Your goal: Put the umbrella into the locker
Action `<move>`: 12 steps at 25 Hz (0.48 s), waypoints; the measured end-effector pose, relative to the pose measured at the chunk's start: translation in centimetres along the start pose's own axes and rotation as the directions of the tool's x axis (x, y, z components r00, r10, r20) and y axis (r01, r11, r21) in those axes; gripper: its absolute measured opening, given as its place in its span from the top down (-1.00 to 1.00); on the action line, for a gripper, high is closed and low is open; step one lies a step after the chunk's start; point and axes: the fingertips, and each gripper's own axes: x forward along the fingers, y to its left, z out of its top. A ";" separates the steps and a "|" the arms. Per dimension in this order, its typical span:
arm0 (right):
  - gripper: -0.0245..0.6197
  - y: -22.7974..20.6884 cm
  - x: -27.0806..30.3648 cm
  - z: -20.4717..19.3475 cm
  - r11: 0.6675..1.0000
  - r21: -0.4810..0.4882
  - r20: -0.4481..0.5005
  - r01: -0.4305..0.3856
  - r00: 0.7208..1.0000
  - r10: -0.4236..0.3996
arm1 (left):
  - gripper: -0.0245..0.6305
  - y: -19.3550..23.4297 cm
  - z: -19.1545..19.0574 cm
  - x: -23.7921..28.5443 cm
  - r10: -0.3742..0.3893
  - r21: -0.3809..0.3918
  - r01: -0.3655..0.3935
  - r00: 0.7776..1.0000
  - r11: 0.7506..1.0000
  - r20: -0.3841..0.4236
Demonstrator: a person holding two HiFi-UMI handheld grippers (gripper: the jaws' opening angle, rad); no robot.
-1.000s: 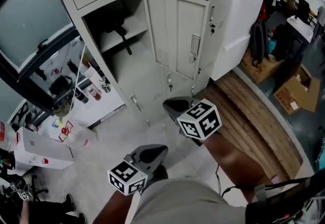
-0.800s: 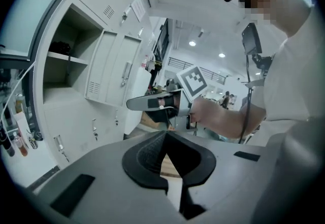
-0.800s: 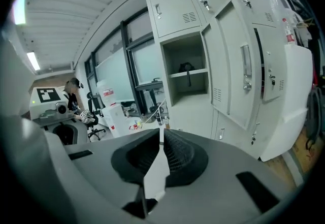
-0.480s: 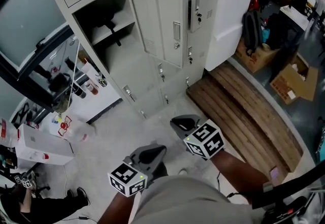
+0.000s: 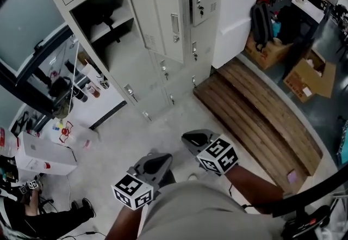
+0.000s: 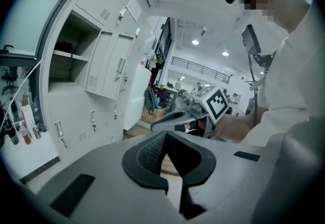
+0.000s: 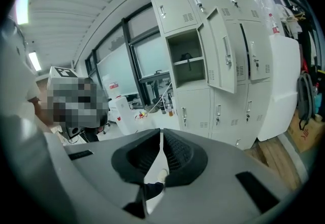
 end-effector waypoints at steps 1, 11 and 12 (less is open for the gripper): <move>0.84 0.3 -0.2 -0.1 1.000 -0.009 -0.001 0.000 1.000 0.000 | 0.90 -0.3 -0.1 0.0 -0.002 0.000 0.002 1.000 1.000 -0.001; 0.84 2.5 -0.9 -0.7 0.999 -0.049 0.005 -0.016 1.000 0.017 | 0.89 -0.9 -1.2 -0.2 -0.015 -0.011 0.015 1.000 1.000 -0.014; 0.84 2.6 -0.9 -0.9 0.999 -0.051 0.001 -0.018 1.000 0.018 | 0.89 -0.9 -1.5 -0.1 -0.015 -0.016 0.015 1.000 1.000 -0.018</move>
